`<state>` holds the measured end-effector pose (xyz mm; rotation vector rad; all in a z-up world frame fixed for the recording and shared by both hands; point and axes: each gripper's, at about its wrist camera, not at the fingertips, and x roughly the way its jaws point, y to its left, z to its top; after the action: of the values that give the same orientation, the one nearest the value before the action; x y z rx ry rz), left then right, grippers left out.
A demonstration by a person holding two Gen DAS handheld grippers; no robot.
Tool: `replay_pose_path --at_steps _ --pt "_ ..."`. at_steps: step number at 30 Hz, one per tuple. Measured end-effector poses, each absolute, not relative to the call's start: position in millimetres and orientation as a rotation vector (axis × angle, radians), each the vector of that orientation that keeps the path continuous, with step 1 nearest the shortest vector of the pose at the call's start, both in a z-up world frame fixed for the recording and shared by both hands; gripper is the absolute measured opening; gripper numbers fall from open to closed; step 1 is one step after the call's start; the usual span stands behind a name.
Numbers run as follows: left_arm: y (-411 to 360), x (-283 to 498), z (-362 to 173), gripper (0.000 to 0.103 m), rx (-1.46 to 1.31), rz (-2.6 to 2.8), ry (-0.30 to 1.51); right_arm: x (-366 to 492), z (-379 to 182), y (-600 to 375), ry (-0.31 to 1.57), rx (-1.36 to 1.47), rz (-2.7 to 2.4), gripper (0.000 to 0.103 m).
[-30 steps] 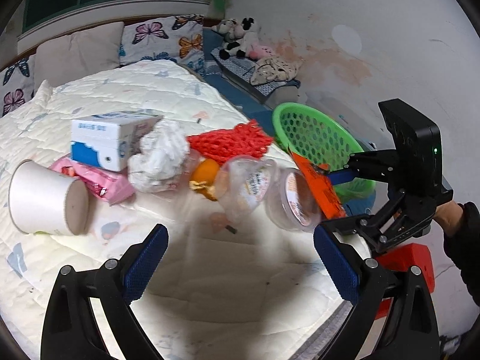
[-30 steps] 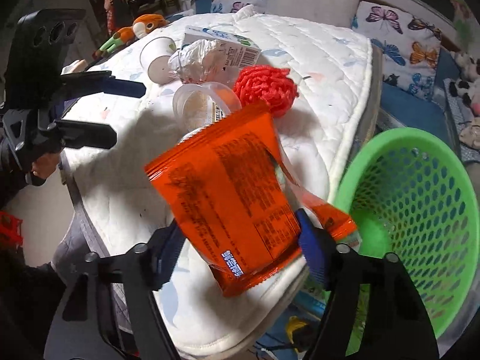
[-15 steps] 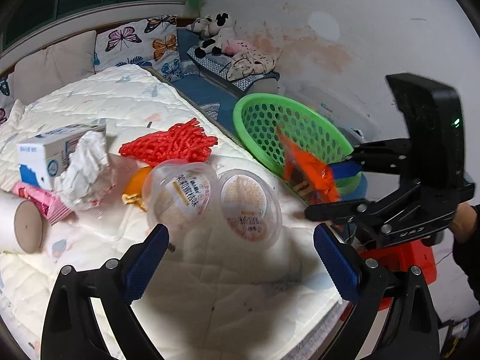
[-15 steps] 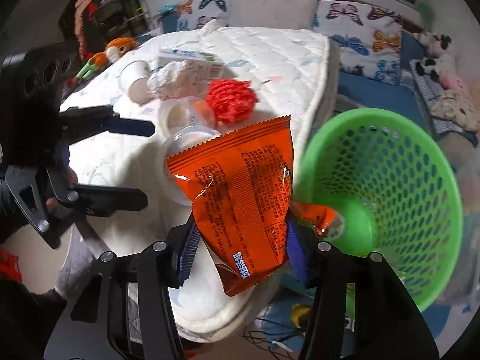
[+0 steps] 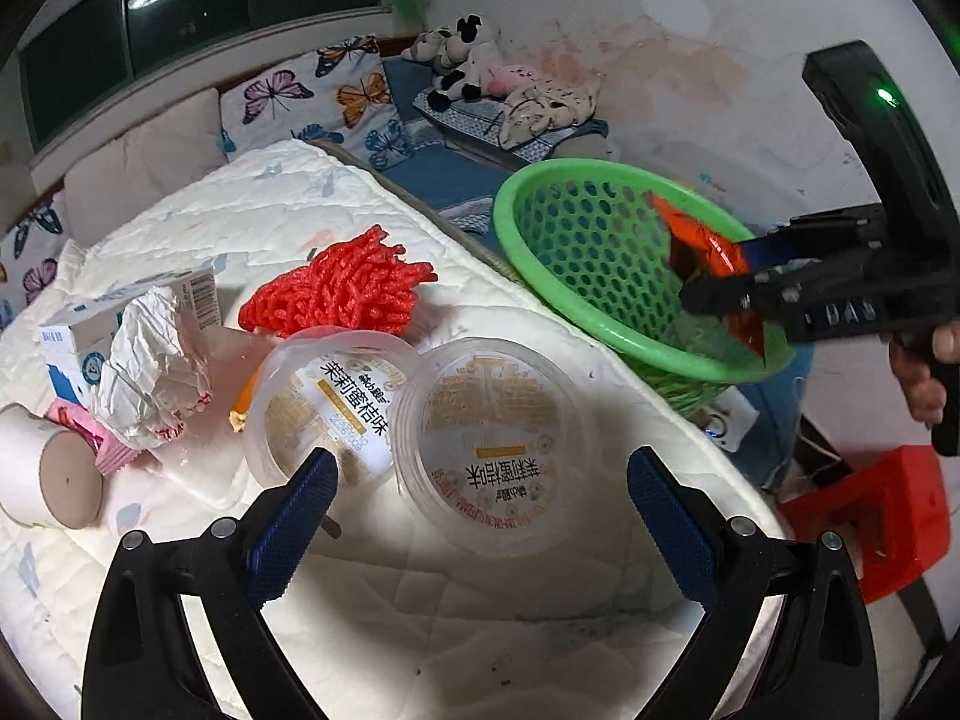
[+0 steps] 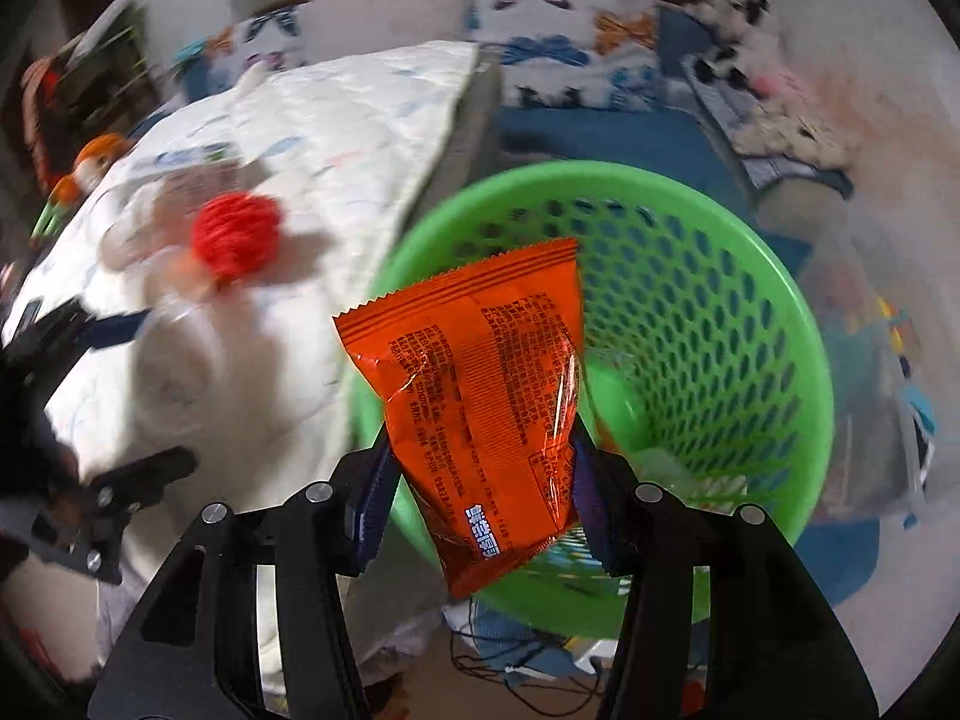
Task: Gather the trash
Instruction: 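Carry the wrapper over the green basket and release it with the right gripper, then grasp the clear plastic cup with the left gripper and drop it into the basket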
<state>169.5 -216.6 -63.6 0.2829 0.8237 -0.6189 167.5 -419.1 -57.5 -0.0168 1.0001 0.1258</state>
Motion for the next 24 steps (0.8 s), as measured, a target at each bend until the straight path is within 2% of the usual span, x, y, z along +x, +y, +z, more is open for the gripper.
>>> replay_pose_path --at_steps 5,7,11,14,17,24 --pt "-220 172 -67 0.094 0.302 -0.581 0.821 179 -66 -441 1.018 0.032 0.044 0.059" --pt "-221 174 -67 0.094 0.296 -0.577 0.821 181 -69 -445 1.023 0.034 0.025 0.064" --pt "-221 173 -67 0.079 0.299 -0.584 0.819 182 -71 -449 1.018 0.038 -0.008 0.077" --pt "-220 173 -65 0.069 0.276 -0.61 0.823 180 -70 -452 1.015 0.054 -0.014 0.079" --pt "-219 171 -64 0.064 0.258 -0.637 0.83 178 -68 -456 1.007 0.062 -0.019 0.081" --pt "-211 162 -57 0.063 0.221 -0.682 0.83 166 -63 -457 0.991 0.082 -0.029 0.082"
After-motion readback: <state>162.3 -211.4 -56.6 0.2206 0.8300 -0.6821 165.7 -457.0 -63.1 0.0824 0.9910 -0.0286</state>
